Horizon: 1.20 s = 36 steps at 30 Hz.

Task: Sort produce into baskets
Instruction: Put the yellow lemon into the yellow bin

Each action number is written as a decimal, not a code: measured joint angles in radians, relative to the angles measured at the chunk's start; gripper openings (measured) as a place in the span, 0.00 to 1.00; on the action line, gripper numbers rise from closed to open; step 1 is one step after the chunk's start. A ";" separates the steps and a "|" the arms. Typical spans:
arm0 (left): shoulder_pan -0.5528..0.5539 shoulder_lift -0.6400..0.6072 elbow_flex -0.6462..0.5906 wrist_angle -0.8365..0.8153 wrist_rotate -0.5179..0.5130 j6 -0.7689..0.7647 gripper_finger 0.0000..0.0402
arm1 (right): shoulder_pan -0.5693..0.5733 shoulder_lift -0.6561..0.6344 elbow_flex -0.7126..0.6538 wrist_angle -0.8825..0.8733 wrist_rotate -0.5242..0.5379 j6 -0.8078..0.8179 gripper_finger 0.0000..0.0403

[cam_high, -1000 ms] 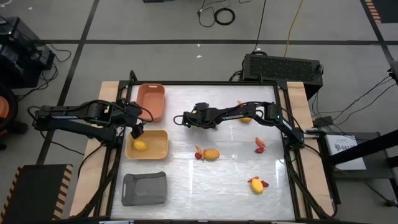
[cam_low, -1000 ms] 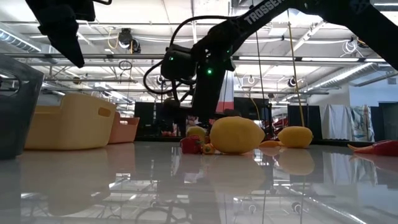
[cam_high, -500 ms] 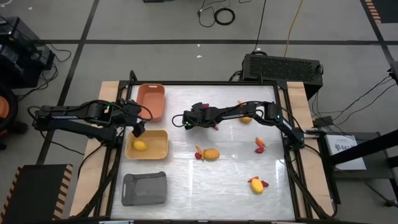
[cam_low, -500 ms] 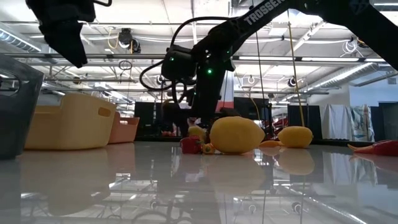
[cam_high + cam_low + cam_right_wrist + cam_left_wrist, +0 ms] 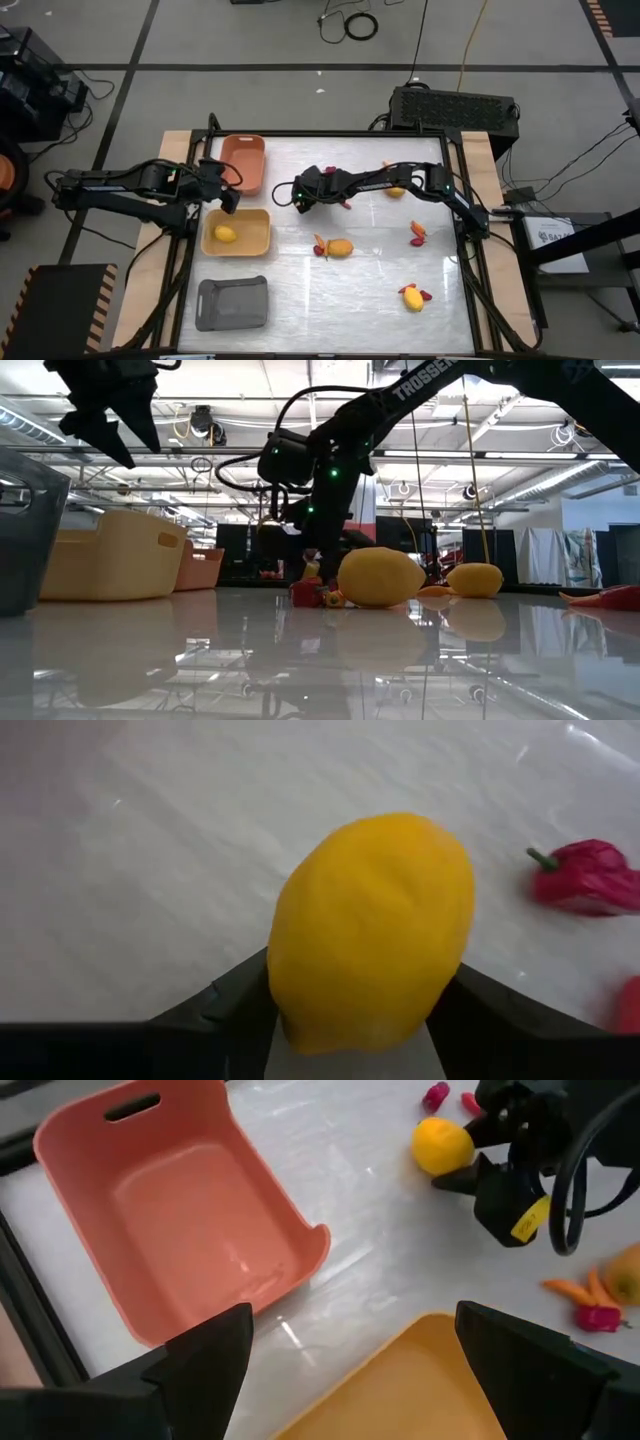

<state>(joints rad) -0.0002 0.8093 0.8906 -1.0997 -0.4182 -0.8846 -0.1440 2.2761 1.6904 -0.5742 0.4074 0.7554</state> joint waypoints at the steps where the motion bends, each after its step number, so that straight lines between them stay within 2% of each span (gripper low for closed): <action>1: 0.000 0.000 0.000 0.004 0.002 0.002 0.88 | 0.000 0.000 0.004 -0.004 -0.007 -0.006 0.53; 9: 0.000 0.000 0.000 0.022 0.002 0.175 0.88 | 0.037 0.000 0.080 0.001 -0.103 -0.034 0.53; 14: 0.000 0.000 0.000 -0.020 0.081 0.263 0.88 | 0.098 0.000 0.176 0.065 -0.102 -0.041 0.53; 21: 0.000 0.000 0.000 -0.077 0.085 0.397 0.88 | 0.202 0.000 0.228 0.449 -0.101 -0.256 0.53; 26: 0.000 0.000 0.000 -0.100 0.085 0.461 0.88 | 0.239 0.035 0.229 0.621 -0.095 -0.340 0.53; 36: 0.000 -0.001 -0.029 -0.114 0.088 0.535 0.88 | 0.249 0.090 0.226 0.582 -0.095 -0.222 0.53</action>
<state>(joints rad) -0.0006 0.8085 0.8616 -1.2134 -0.3298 -0.3500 0.1051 2.3657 1.9160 0.0078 0.3119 0.5338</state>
